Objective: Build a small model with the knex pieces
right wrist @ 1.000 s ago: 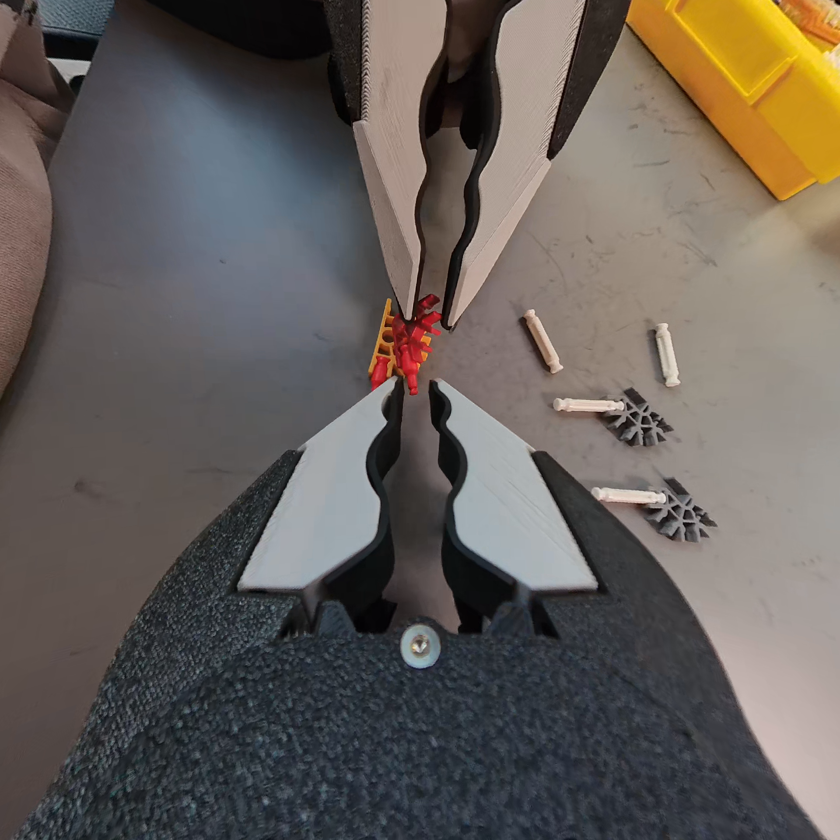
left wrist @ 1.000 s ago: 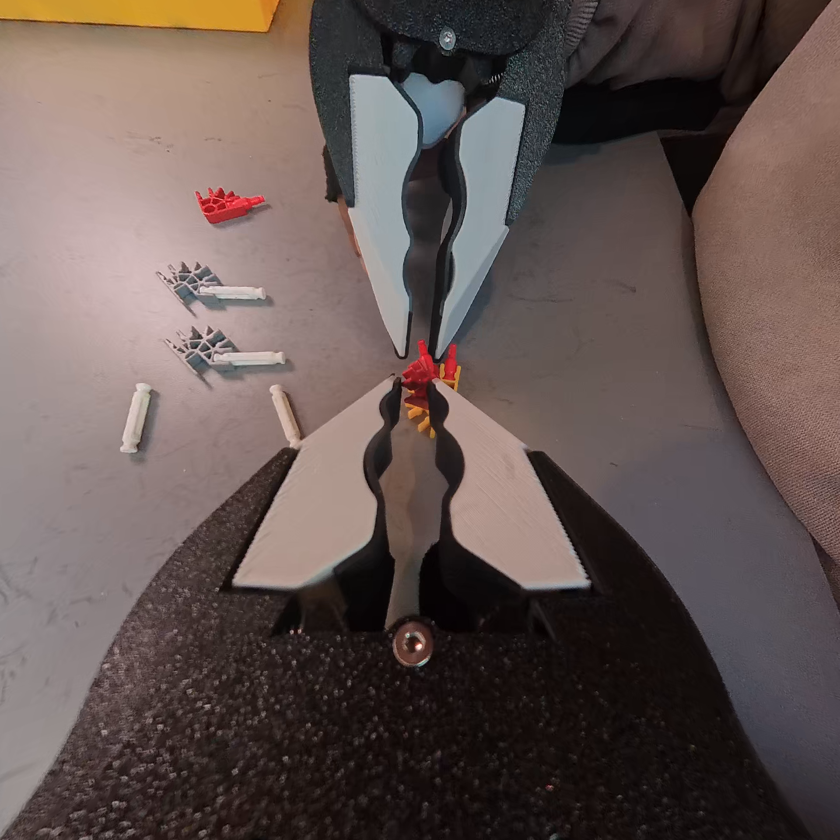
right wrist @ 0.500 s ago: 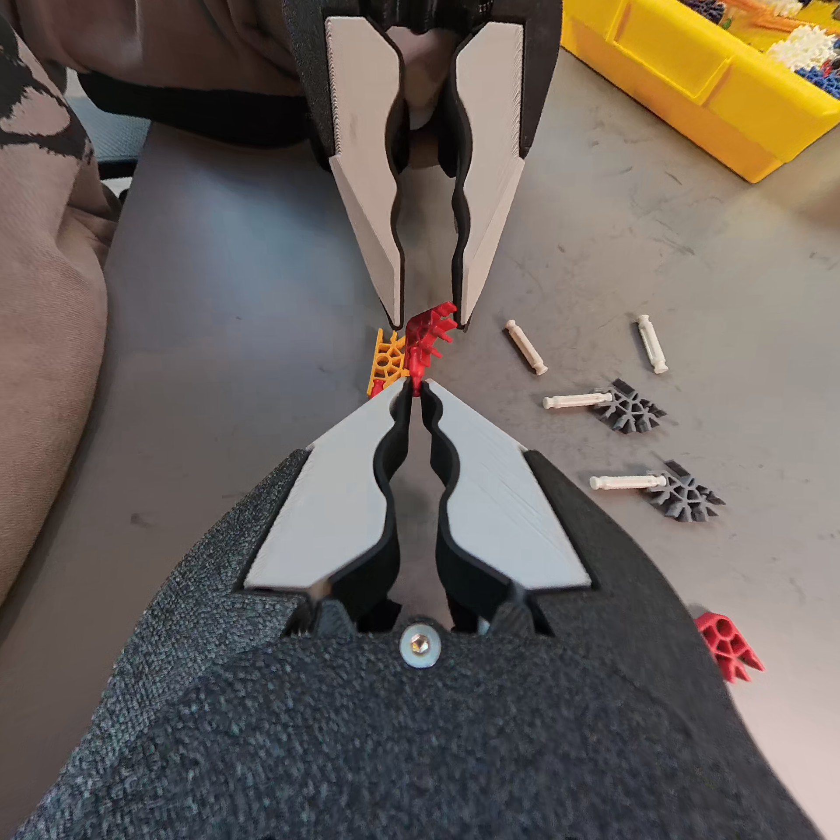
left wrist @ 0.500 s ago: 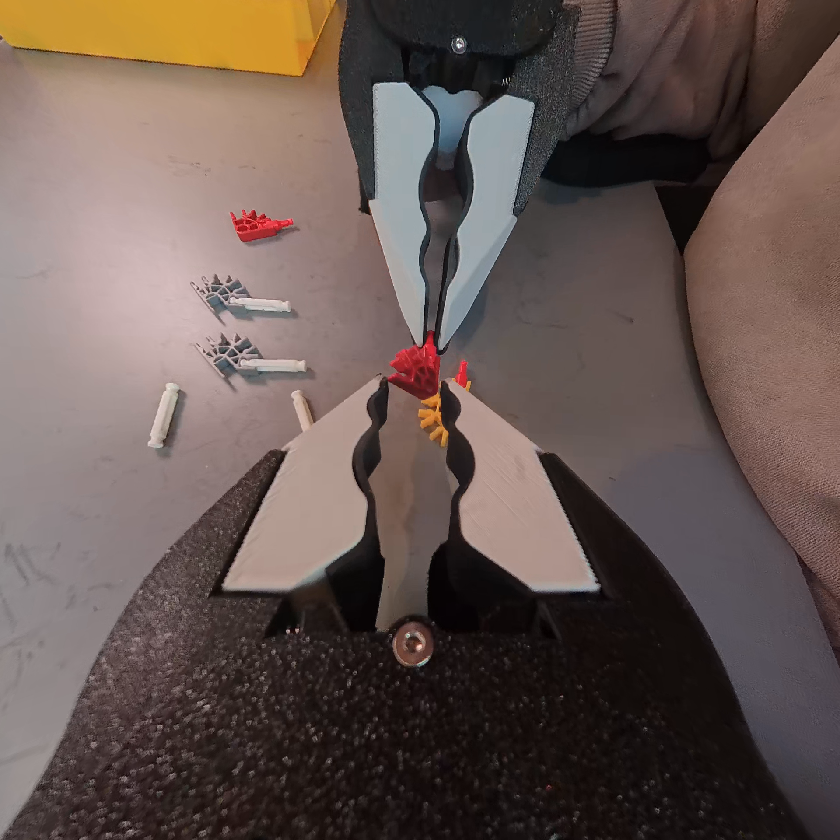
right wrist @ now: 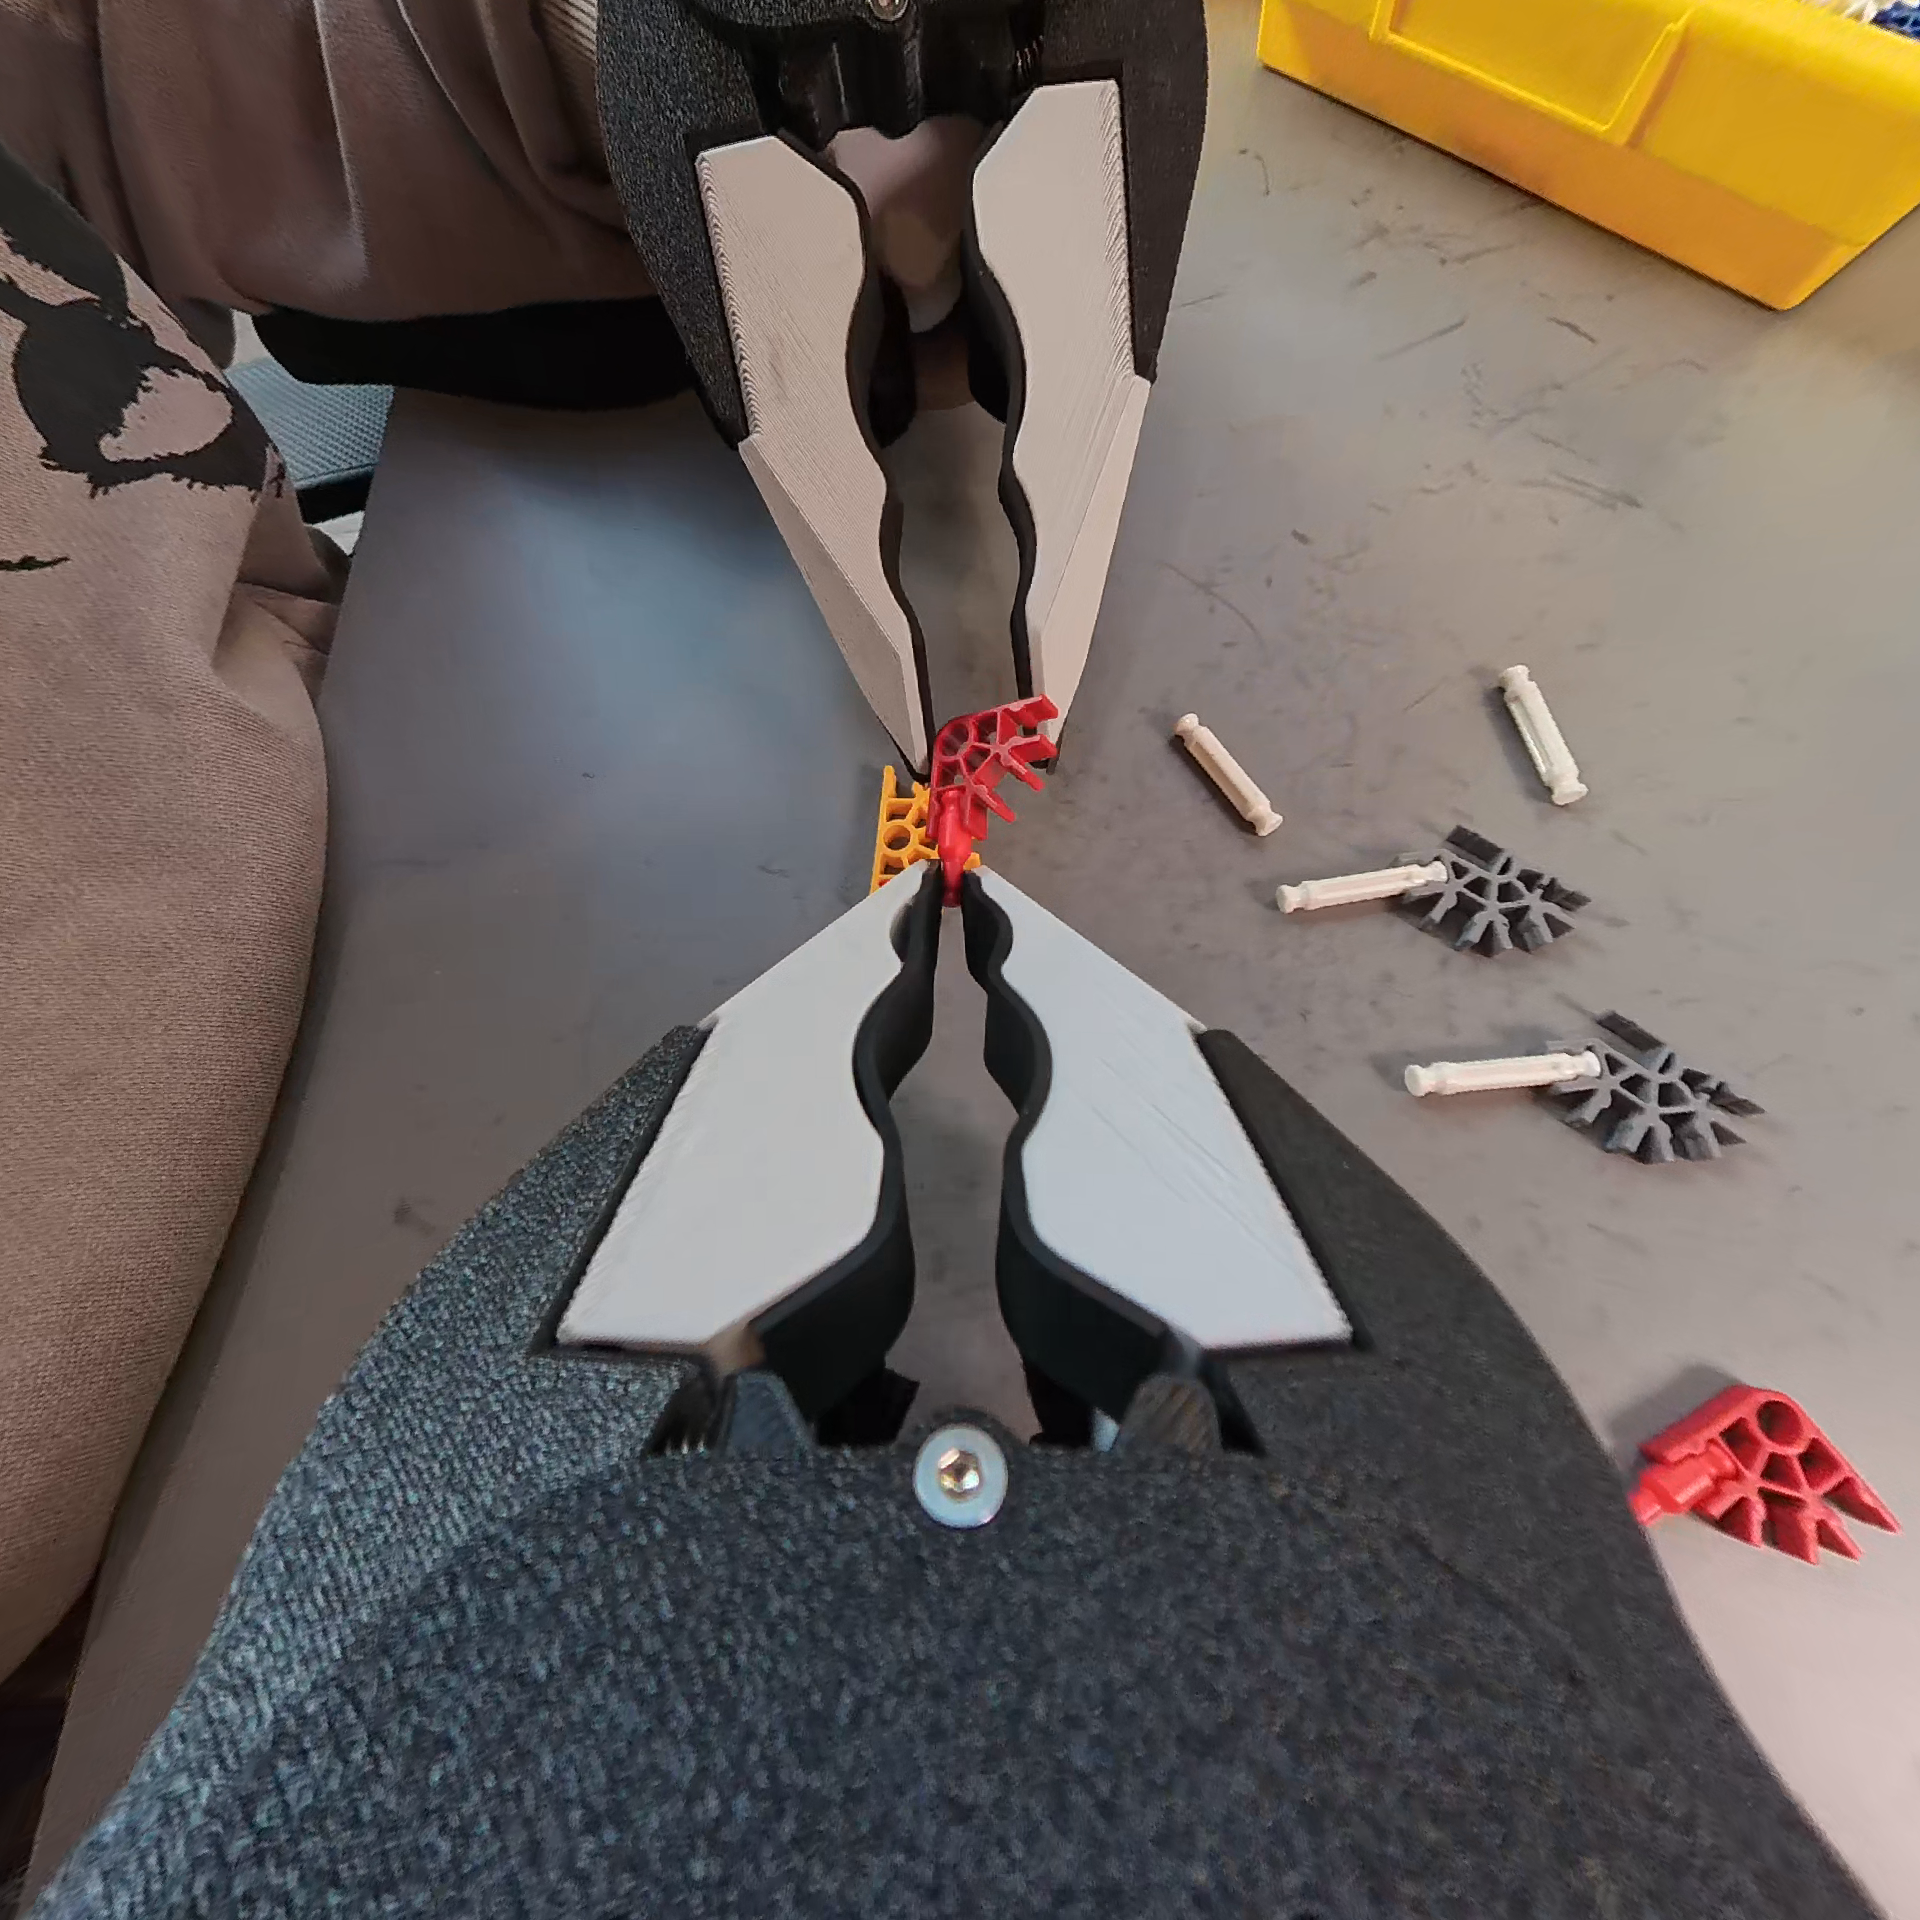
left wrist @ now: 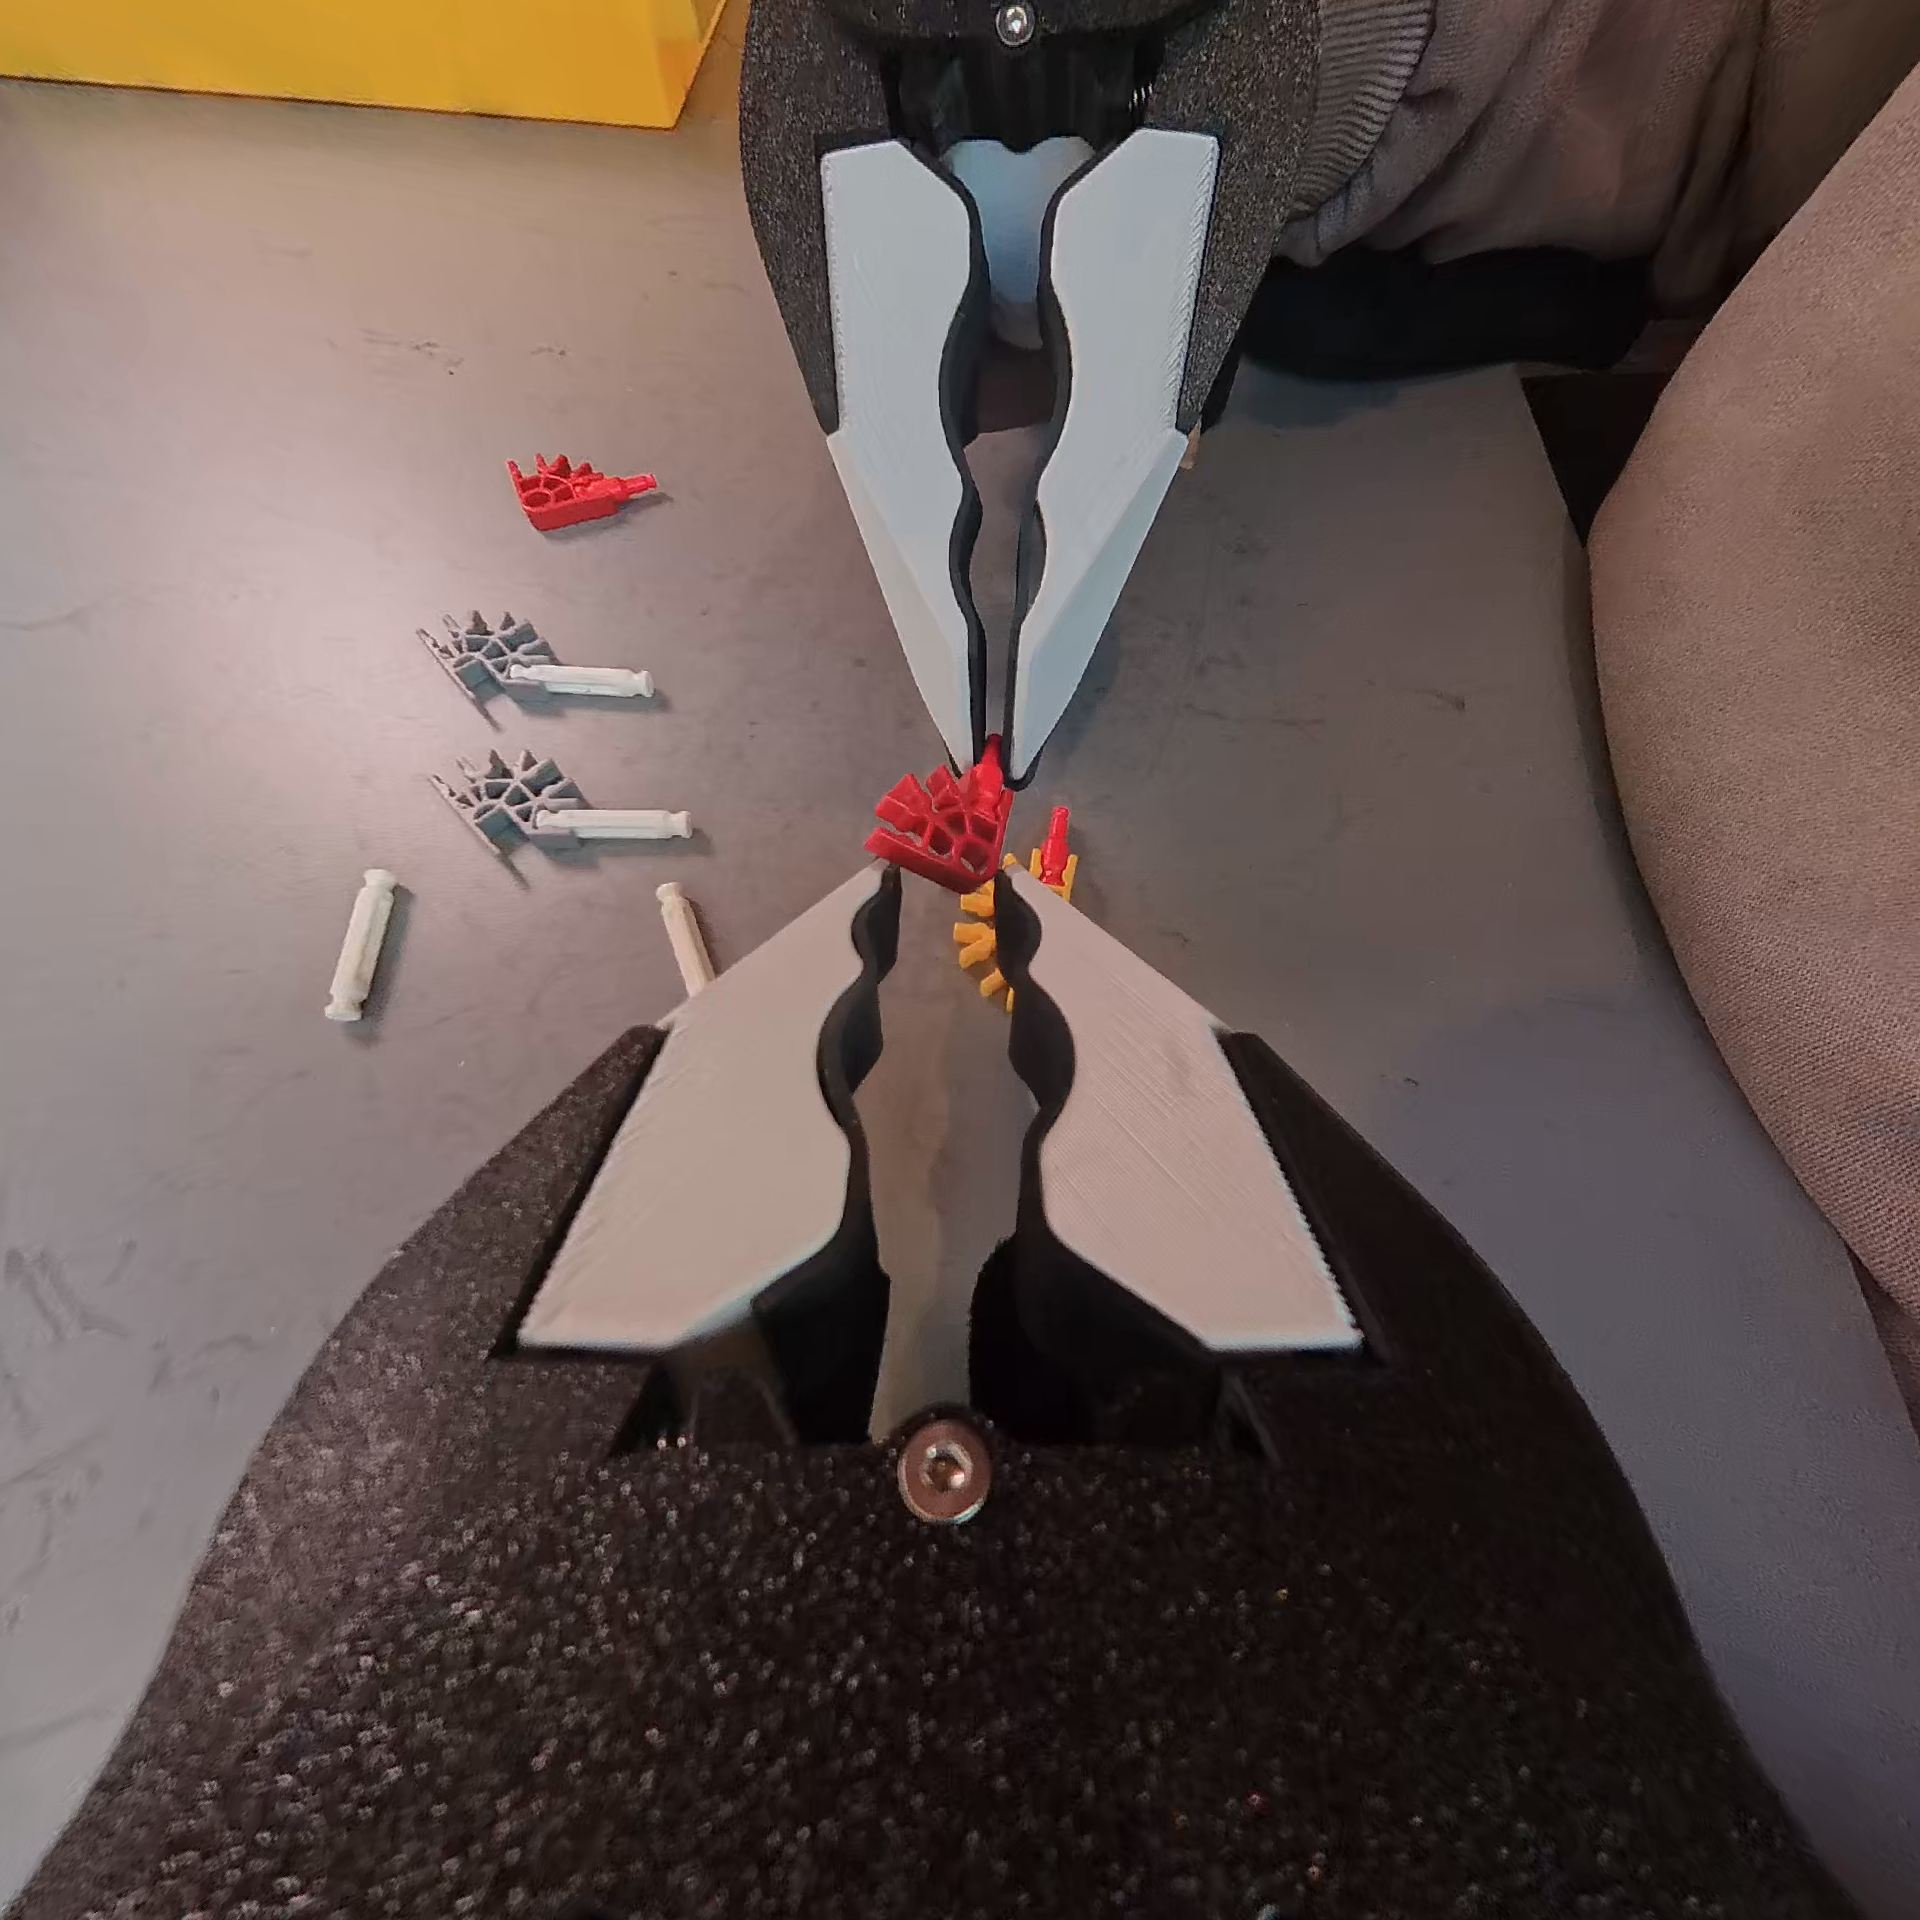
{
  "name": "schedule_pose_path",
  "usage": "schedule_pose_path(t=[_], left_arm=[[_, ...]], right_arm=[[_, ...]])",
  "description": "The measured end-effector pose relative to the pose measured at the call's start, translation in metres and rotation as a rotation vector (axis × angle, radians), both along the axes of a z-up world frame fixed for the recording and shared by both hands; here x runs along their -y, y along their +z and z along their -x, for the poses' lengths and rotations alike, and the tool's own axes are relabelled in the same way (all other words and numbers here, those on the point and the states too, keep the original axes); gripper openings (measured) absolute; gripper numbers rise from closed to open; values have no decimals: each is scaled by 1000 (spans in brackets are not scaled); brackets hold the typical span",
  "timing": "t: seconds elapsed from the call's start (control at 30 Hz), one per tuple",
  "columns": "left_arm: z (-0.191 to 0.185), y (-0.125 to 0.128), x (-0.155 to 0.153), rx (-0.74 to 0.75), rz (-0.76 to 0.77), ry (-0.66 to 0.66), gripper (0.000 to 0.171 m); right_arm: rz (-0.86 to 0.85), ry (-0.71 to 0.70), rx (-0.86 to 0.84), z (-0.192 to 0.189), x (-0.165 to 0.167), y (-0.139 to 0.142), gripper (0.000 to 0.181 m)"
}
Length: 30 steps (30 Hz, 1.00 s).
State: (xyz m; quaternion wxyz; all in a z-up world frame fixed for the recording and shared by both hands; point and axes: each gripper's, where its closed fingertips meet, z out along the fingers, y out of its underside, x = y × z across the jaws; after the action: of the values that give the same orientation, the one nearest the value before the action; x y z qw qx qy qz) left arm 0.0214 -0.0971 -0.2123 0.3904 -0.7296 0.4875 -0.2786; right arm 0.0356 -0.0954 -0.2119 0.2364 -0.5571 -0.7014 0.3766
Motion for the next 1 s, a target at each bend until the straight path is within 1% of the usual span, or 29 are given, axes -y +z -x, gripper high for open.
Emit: schedule_pose_path(t=[0.33, 0.57, 0.77, 1.0], left_arm=[[0, -3, 3, -16, 19, -16, 15], [0, -4, 6, -11, 36, -28, 17], [0, -11, 15, -45, 63, -76, 21], [-1, -10, 14, -49, 52, -70, 26]], right_arm=[[-4, 6, 45, -1, 4, -7, 1], [83, 4, 97, -4, 12, -11, 2], [44, 10, 134, -7, 13, -14, 2], [23, -6, 169, -8, 15, -17, 2]])
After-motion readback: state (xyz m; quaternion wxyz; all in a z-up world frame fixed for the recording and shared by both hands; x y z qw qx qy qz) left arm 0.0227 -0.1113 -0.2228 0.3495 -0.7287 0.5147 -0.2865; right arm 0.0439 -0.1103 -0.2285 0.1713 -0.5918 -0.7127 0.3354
